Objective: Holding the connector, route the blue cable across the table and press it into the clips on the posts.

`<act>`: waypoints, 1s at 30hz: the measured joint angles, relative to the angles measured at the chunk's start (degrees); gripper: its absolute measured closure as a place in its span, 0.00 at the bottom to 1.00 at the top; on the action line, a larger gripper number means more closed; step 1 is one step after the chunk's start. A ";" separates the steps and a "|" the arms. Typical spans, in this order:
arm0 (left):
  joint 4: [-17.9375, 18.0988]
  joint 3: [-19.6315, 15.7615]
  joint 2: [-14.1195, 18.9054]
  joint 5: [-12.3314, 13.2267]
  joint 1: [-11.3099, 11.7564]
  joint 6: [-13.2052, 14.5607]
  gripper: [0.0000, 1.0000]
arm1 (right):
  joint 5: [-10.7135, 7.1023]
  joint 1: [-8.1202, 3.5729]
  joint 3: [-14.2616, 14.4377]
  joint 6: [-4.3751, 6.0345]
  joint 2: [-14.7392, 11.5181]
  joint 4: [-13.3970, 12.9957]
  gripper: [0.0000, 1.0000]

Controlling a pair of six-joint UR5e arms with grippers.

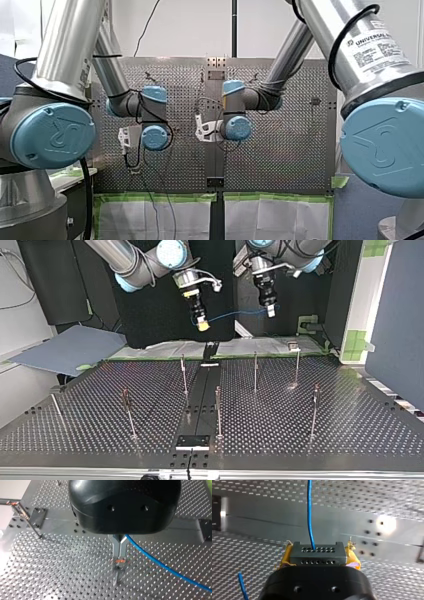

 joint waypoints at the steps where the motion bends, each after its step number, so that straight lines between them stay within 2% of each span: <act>1: -0.41 0.11 0.42 0.31 0.41 -0.02 0.99 | -0.11 0.06 -0.65 -0.04 -0.67 0.65 1.00; 7: -3.28 0.62 3.26 2.88 3.25 -0.94 0.99 | -0.70 0.52 -3.69 0.34 -3.20 3.69 1.00; 12: -5.68 1.79 5.69 3.65 5.67 -1.91 0.99 | -1.43 0.99 -6.04 0.49 -3.56 6.04 1.00; 16: -7.38 3.15 7.39 3.71 7.35 -2.90 0.99 | -2.40 1.41 -7.90 1.06 -3.51 8.01 1.00; 26: -12.16 5.73 12.14 3.73 8.77 -3.55 0.99 | -2.95 2.52 -12.43 1.76 -3.37 12.55 1.00; 30: -14.25 7.17 14.24 3.73 9.78 -3.04 0.99 | -3.12 2.96 -14.16 2.64 -3.31 14.13 1.00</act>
